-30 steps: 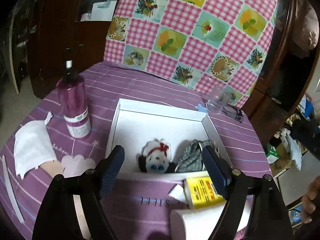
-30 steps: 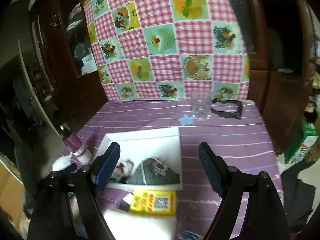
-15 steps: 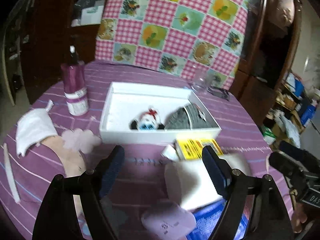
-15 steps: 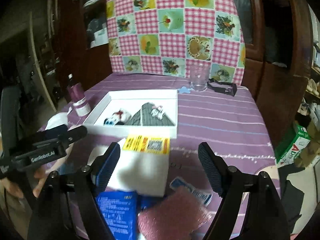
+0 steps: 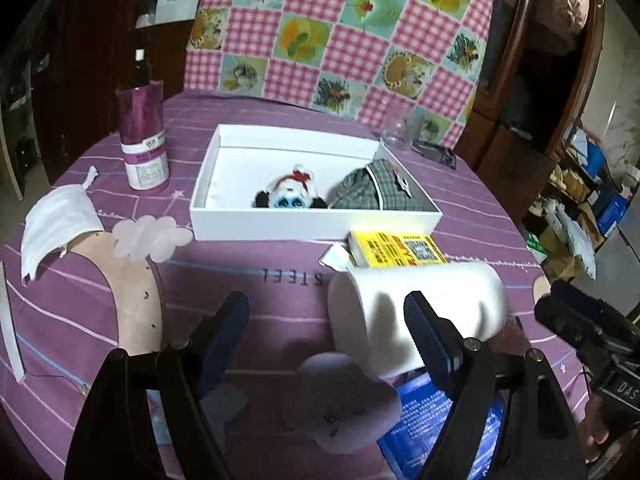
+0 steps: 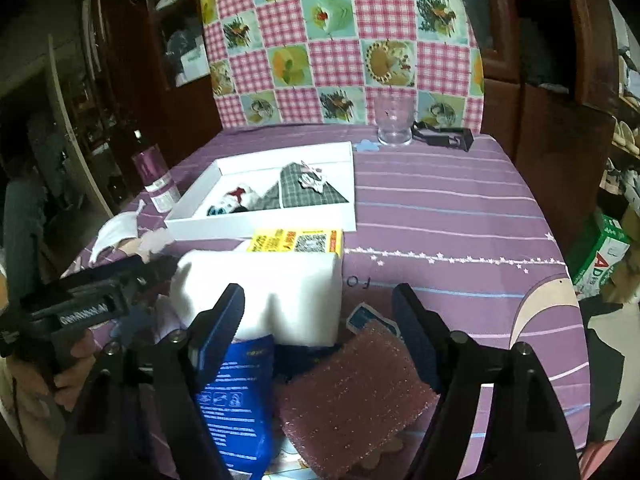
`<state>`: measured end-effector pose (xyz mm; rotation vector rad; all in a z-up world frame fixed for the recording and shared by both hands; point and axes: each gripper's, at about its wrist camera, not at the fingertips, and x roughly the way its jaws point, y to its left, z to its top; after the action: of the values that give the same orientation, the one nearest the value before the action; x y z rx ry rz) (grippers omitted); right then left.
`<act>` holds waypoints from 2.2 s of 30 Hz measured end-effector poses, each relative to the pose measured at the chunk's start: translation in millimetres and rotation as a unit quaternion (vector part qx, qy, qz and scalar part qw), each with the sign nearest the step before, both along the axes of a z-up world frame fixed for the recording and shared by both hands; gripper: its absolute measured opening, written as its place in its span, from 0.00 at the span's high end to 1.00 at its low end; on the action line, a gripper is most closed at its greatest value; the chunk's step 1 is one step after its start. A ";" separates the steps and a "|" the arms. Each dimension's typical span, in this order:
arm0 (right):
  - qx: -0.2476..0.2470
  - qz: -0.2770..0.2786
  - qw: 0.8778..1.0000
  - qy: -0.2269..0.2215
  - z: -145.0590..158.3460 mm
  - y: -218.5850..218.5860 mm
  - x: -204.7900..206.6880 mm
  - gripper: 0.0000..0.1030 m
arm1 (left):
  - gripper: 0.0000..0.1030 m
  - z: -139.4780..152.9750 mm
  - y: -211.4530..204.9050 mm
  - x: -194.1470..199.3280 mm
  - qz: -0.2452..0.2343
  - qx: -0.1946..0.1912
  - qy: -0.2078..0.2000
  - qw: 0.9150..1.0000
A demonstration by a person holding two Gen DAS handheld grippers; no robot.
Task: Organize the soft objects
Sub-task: 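Grasp the lavender foam pad with the left gripper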
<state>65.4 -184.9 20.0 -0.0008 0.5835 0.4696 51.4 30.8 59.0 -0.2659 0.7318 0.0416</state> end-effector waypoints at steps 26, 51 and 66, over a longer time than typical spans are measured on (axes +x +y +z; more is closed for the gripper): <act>0.027 -0.021 0.999 0.028 3.0 -7.0 -3.4 0.29 | 0.23 2.0 2.6 -4.1 -0.014 -0.019 0.020 1.000; -0.020 0.033 0.996 0.078 -13.9 14.3 -8.2 0.31 | 0.23 -29.7 -17.3 -13.5 -0.101 0.047 0.083 0.990; -0.066 0.054 0.992 0.096 -28.9 34.2 -13.6 0.34 | 0.55 -44.9 -25.5 -4.9 -0.093 0.057 0.105 0.988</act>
<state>51.8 -150.7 -9.0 -0.1136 0.8066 0.5388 46.5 5.3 14.1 -0.0828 0.9579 -0.0656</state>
